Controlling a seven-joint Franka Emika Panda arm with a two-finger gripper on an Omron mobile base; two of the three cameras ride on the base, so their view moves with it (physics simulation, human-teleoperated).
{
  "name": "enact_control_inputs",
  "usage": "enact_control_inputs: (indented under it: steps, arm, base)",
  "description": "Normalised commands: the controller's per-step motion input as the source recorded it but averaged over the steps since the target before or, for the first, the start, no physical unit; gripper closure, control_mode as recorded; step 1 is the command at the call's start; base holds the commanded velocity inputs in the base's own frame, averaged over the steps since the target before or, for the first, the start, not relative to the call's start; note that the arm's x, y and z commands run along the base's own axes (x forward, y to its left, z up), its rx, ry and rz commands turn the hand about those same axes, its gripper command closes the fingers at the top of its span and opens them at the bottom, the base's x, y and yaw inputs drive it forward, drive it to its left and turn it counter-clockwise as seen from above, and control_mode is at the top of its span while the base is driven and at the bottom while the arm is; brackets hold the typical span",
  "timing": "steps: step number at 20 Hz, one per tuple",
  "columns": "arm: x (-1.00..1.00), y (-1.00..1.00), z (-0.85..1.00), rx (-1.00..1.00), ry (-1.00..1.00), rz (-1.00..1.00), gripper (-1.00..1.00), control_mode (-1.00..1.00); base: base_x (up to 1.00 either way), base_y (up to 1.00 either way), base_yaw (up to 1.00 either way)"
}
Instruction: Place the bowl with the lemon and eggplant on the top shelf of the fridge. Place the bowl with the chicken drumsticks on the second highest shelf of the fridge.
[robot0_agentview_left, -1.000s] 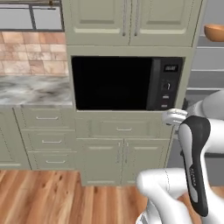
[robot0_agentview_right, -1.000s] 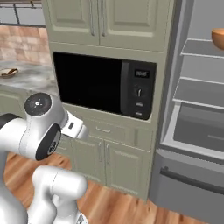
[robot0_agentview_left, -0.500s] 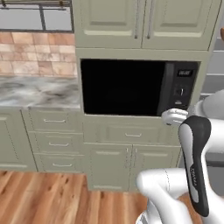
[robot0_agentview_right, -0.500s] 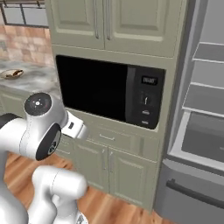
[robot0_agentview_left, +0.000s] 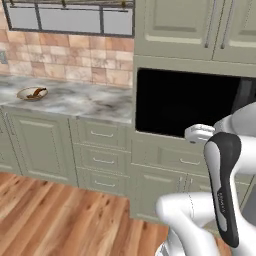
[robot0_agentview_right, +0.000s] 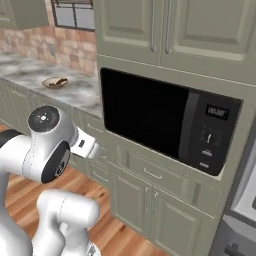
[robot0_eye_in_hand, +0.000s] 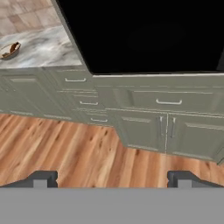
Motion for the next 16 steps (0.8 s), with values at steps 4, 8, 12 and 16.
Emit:
enact_control_inputs:
  steps: [4,8,12,16]
  arm:
    - [0.00,0.00,0.00,0.00,0.00,0.00,-1.00,1.00]
    - [0.00,0.00,0.00,0.00,0.00,0.00,-1.00,1.00]
    - [0.00,0.00,0.00,0.00,0.00,0.00,-1.00,1.00]
    - [0.00,0.00,0.00,0.00,0.00,0.00,-1.00,1.00]
  base:
    - [0.95,1.00,-0.06]
    - [0.97,1.00,-0.03]
    - [0.24,-0.35,0.56]
    - [0.66,0.01,0.30]
